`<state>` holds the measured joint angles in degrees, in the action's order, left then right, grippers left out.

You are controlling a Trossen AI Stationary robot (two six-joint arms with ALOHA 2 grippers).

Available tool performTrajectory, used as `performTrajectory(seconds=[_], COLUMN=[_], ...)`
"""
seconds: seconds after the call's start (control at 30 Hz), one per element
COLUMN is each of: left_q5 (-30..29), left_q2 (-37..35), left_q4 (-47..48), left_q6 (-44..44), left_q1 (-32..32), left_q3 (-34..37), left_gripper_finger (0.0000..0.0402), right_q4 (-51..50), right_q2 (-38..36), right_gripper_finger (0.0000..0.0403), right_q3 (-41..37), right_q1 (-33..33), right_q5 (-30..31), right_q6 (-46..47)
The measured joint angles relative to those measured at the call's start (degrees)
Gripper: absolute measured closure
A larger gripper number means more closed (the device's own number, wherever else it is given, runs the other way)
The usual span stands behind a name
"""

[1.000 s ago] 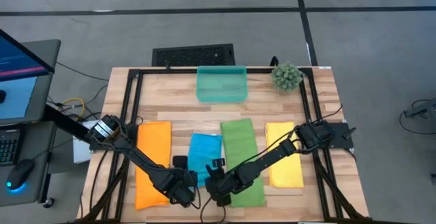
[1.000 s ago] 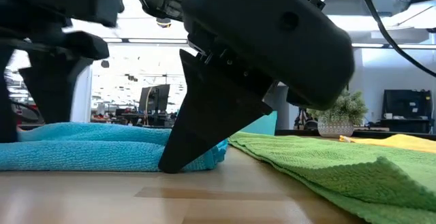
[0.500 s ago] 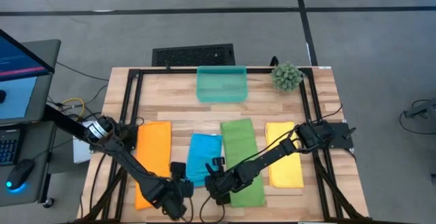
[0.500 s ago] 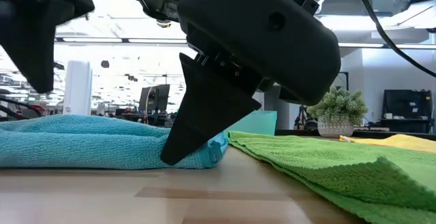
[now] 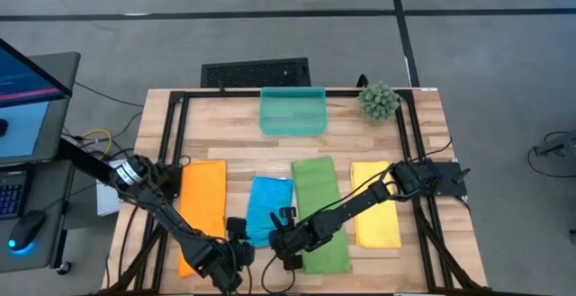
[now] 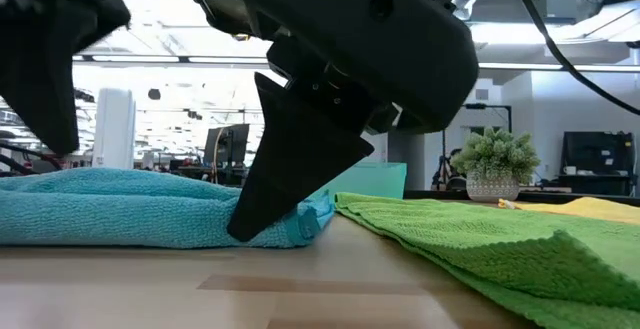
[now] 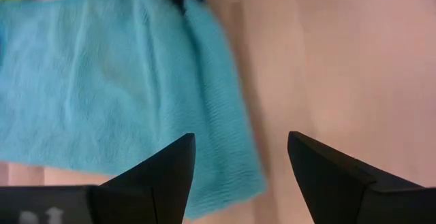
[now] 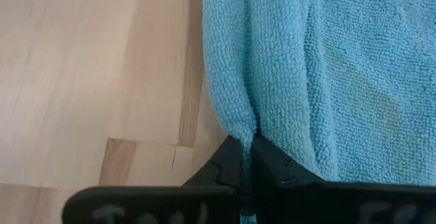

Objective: Roll microfiber towels into tight, uniform cylinder then place into a basket
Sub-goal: Roll the blue towel

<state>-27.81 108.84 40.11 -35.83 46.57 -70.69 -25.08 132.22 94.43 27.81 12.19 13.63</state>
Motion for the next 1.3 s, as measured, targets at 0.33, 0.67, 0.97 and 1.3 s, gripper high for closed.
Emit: performTrajectory(seconds=[0.33,0.67,0.97,1.3], left_q5=[1.56,1.48,1.92,7.77], left_q2=[0.01,-0.11,-0.04,-0.15], left_q4=[-5.32,-5.78,-6.81,-8.25], left_q6=[-1.05,-4.94,-4.37,-4.12], left_q1=[-1.47,-1.71,-1.89,-2.04], left_q3=[5.52,6.95,7.06,6.38], left_gripper_finger=[0.0173,0.0173,0.0267,0.0387], right_q4=[0.07,0.31,0.22,4.55], right_q2=[0.0,0.01,-0.48,-0.96], right_gripper_finger=[0.0373,0.037,0.0379,0.0383], right_q3=[0.0,-0.04,-0.04,-0.11], right_q1=[0.03,0.05,0.48,2.69], right_q5=[0.1,0.06,0.01,-8.58], right_q6=[0.0,-0.02,-0.04,0.08])
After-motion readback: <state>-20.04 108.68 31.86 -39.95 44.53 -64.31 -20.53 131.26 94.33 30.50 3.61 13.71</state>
